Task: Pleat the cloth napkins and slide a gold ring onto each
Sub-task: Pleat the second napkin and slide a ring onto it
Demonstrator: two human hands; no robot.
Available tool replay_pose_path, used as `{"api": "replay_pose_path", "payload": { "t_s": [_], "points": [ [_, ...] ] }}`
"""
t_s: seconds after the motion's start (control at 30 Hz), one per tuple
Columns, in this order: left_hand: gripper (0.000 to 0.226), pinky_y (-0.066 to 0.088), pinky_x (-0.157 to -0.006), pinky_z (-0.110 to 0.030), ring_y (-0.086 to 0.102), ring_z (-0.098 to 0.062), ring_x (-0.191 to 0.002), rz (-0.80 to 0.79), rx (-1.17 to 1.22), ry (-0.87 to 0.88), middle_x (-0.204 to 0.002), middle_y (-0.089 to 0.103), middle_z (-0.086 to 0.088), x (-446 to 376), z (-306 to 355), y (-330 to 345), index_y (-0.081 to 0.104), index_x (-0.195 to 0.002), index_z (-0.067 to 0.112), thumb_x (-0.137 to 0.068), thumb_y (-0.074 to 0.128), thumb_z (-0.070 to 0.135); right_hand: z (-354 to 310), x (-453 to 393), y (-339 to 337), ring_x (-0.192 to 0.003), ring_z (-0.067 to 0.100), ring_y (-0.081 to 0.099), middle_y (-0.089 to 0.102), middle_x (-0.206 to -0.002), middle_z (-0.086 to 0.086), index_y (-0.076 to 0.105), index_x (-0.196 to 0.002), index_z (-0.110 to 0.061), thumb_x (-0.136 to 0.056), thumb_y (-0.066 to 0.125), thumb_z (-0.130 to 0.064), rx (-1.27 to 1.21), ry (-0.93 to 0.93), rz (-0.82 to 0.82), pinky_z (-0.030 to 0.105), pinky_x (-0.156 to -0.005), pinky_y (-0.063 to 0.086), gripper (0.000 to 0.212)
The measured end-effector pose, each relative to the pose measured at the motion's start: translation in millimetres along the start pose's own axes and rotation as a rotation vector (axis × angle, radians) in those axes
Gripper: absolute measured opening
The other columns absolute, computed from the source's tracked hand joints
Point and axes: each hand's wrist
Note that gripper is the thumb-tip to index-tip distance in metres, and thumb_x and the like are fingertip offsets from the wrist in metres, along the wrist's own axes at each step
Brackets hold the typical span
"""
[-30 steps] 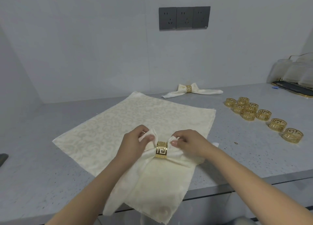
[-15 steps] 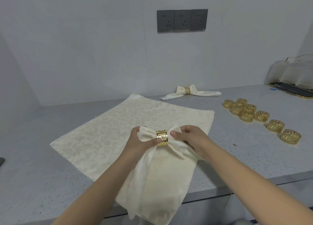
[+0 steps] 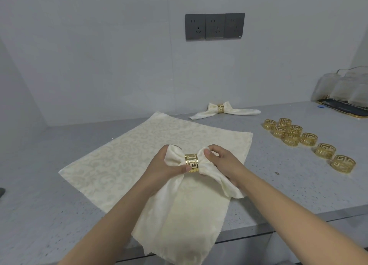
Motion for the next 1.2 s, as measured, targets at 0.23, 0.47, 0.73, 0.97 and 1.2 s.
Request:
{"api": "replay_pose_path", "payload": {
  "t_s": [0.23, 0.47, 0.73, 0.97, 1.2],
  "points": [
    [0.052, 0.051, -0.062, -0.018, 0.070, -0.013, -0.082, -0.079, 0.141, -0.090, -0.103, 0.069, -0.005, 1.8, 0.3, 8.5, 0.059, -0.112, 0.018, -0.067, 0.085, 0.018, 10.0, -2.6, 4.9, -0.074, 0.019, 0.057, 0.063, -0.081, 0.005, 0.064, -0.086, -0.020, -0.097, 0.051, -0.027, 0.103, -0.066, 0.099, 0.031, -0.069, 0.045, 0.019],
    [0.035, 0.053, -0.069, -0.026, 0.067, -0.015, -0.078, -0.184, 0.105, -0.099, -0.086, 0.071, -0.002, -2.4, 4.5, -3.3, 0.066, -0.095, 0.014, -0.062, 0.079, 0.018, 2.1, -8.2, 1.3, -0.057, 0.006, 0.043, 0.050, -0.063, -0.009, 0.058, -0.082, -0.022, -0.098, 0.048, -0.025, 0.321, -0.153, 0.101, 0.015, -0.055, 0.033, 0.020],
    [0.032, 0.056, -0.067, -0.025, 0.070, -0.019, -0.083, 0.021, 0.313, -0.130, -0.099, 0.072, -0.012, -4.0, -4.8, 0.9, 0.064, -0.106, 0.008, -0.078, 0.076, 0.018, -4.9, 1.0, 4.8, -0.063, 0.004, 0.064, 0.069, -0.071, -0.008, 0.066, -0.089, -0.016, -0.093, 0.051, -0.048, 0.046, 0.177, 0.037, 0.015, -0.054, 0.043, 0.035],
    [0.026, 0.053, -0.061, -0.024, 0.071, -0.018, -0.080, 0.079, 0.291, -0.137, -0.095, 0.073, -0.008, -14.3, -4.0, 11.3, 0.065, -0.103, 0.010, -0.082, 0.072, 0.023, -4.1, -1.9, -4.4, -0.046, 0.000, 0.057, 0.063, -0.071, 0.000, 0.068, -0.102, 0.000, -0.081, 0.073, -0.011, -0.202, 0.144, 0.176, 0.010, -0.041, 0.039, 0.024],
    [0.035, 0.056, -0.070, -0.030, 0.070, -0.023, -0.087, 0.026, 0.348, -0.119, -0.102, 0.071, -0.016, -47.0, 2.2, 29.9, 0.062, -0.106, 0.002, -0.078, 0.076, 0.017, -3.1, -14.3, -30.2, -0.063, 0.003, 0.066, 0.072, -0.086, 0.002, 0.069, -0.109, -0.010, -0.089, 0.063, -0.014, -0.201, 0.033, 0.193, 0.011, -0.050, 0.045, 0.021]
  ]
}}
Point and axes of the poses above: each hand's wrist, its own x-axis away from the middle knuckle, its own y-axis out of the palm, z = x × y
